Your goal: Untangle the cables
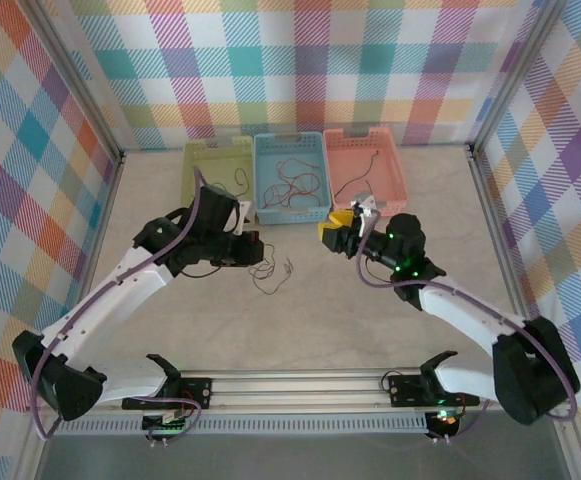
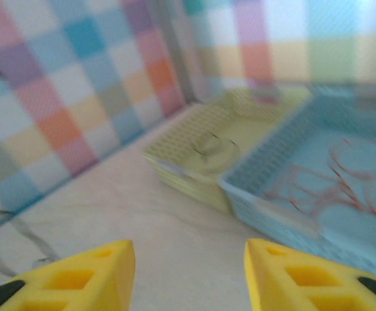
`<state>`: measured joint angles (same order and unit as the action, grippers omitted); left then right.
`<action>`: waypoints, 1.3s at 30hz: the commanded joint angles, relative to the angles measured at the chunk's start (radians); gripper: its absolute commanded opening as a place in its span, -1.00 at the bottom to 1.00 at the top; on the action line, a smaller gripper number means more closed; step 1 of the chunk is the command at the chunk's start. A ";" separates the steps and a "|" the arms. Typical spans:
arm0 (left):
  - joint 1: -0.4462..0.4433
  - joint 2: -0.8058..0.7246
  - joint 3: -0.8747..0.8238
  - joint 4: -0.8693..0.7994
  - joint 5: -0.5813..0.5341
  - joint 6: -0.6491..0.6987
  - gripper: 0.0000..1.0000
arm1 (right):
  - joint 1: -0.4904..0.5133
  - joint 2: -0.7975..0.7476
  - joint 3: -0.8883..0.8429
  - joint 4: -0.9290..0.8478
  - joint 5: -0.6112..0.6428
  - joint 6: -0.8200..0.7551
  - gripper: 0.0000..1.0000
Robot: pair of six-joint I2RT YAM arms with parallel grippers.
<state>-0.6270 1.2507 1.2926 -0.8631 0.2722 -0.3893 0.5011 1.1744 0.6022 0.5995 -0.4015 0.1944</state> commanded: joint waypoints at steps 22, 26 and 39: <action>-0.008 -0.029 0.038 -0.025 0.336 0.075 -1.00 | 0.224 0.155 0.074 0.023 -0.061 -0.238 0.08; -0.008 -0.029 0.024 -0.021 0.368 0.076 -1.00 | 0.225 0.199 0.093 0.100 0.037 -0.199 0.06; -0.010 -0.088 0.114 -0.023 0.533 0.058 -1.00 | 0.140 0.531 0.223 0.052 0.364 -0.120 -0.19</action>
<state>-0.6270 1.2213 1.3468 -0.8852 0.7258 -0.3252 0.6937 1.6547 0.7956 0.6521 -0.1543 0.0162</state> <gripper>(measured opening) 0.057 0.419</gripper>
